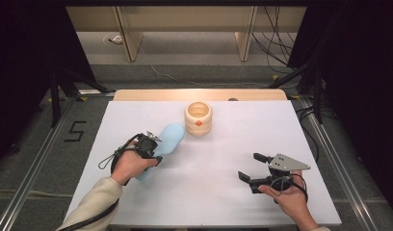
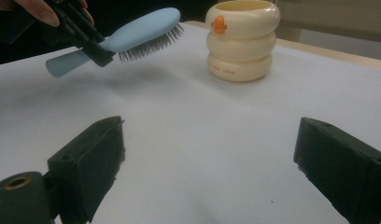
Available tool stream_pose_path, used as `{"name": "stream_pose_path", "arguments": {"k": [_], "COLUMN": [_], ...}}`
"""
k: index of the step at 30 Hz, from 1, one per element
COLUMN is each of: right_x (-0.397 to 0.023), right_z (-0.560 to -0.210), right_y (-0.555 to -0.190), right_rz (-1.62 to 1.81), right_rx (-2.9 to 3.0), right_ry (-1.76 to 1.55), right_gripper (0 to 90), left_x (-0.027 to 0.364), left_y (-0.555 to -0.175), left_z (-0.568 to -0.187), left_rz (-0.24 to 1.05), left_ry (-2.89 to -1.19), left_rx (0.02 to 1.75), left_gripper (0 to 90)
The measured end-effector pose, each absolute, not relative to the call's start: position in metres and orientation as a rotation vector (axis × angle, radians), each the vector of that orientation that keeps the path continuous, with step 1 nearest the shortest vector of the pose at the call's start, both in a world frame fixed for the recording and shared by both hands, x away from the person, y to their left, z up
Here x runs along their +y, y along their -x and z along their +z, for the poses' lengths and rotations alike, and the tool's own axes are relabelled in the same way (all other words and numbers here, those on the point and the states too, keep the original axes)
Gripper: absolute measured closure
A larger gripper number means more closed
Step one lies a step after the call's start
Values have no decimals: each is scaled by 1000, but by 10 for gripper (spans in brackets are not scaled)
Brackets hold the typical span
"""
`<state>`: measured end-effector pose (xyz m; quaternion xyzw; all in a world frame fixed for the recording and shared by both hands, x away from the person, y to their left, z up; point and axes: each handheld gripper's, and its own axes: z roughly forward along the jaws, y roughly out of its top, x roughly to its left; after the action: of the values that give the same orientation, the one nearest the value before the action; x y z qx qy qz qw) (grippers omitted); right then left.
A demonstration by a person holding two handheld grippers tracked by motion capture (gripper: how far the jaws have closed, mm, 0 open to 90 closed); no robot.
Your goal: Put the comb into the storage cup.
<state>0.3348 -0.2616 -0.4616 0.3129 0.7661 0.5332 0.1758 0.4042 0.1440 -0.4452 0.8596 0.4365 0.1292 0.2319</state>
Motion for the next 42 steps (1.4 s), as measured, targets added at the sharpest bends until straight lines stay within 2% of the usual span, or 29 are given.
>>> {"name": "stream_pose_path", "arguments": {"k": [42], "right_x": [-261], "right_z": [-461], "right_y": [-334], "right_rz": [1508], "right_rx": [2171], "right_ry": [-882], "right_gripper": [97], "left_x": [138], "left_y": [-384], "left_z": [-435], "left_rz": [419], "left_ry": [-2246], "left_rx": [1100], "left_gripper": [693]}}
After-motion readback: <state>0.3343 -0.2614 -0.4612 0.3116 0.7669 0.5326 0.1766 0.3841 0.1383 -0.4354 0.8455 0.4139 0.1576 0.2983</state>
